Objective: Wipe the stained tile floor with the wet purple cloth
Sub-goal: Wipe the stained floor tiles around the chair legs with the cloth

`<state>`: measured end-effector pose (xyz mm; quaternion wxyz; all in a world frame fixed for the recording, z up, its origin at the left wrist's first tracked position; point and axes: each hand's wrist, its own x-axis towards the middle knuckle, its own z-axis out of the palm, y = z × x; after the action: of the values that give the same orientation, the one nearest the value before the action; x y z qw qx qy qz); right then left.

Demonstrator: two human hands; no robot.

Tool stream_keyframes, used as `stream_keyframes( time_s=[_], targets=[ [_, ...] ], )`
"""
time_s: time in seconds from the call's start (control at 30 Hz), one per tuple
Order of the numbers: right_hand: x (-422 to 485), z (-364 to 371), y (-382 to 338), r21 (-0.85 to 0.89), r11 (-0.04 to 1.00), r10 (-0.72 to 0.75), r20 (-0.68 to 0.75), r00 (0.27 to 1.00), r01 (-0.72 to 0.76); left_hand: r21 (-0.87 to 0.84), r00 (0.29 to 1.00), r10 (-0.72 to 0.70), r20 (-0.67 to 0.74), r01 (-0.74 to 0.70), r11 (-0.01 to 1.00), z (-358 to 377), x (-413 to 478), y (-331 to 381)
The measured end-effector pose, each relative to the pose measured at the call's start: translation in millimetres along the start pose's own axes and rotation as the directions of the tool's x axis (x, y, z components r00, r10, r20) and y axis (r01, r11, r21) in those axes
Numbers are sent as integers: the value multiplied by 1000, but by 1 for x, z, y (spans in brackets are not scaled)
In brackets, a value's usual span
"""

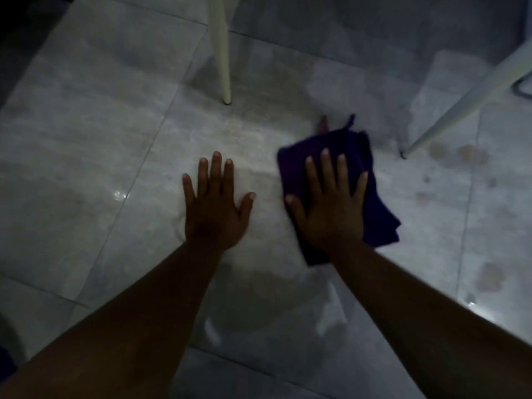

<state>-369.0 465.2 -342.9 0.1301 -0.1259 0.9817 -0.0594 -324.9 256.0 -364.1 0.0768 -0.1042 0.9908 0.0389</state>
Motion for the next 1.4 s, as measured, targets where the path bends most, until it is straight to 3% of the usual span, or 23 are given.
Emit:
stream_keyframes(
  time_s=[0.23,0.37,0.5,0.63,0.73,0.87,0.97,1.17,1.4],
  targets=[
    [-142,19,57,-84,949,-283,189,940,302,-2,1000,-5,0,5,1000,0,2,-5],
    [-165,15,118,-162,890,-385,230,894,425,2,1000,28,-10,-28,1000,3,1,-5],
    [-121,-2,175,-226,939,-230,147,962,259,-31,999,46,-24,-47,998,5,0,-5],
    [-71,-10,167,-173,984,-29,74,997,41,49,998,17,61,-20,999,-2,3,-3],
    [-87,-2,135,-178,978,-97,73,993,109,73,996,31,82,-37,997,-13,0,7],
    [-174,21,106,-164,934,-300,124,946,317,-68,910,414,-28,-415,907,-8,-41,63],
    [-233,34,130,-151,918,-342,166,925,367,-118,877,478,51,-470,875,-1,-60,110],
    [-256,24,205,-179,963,-176,161,971,204,-30,869,494,23,-493,870,13,-45,136],
    [-181,4,247,-148,989,-6,50,999,13,-45,883,465,61,-463,885,10,-12,164]
  ],
)
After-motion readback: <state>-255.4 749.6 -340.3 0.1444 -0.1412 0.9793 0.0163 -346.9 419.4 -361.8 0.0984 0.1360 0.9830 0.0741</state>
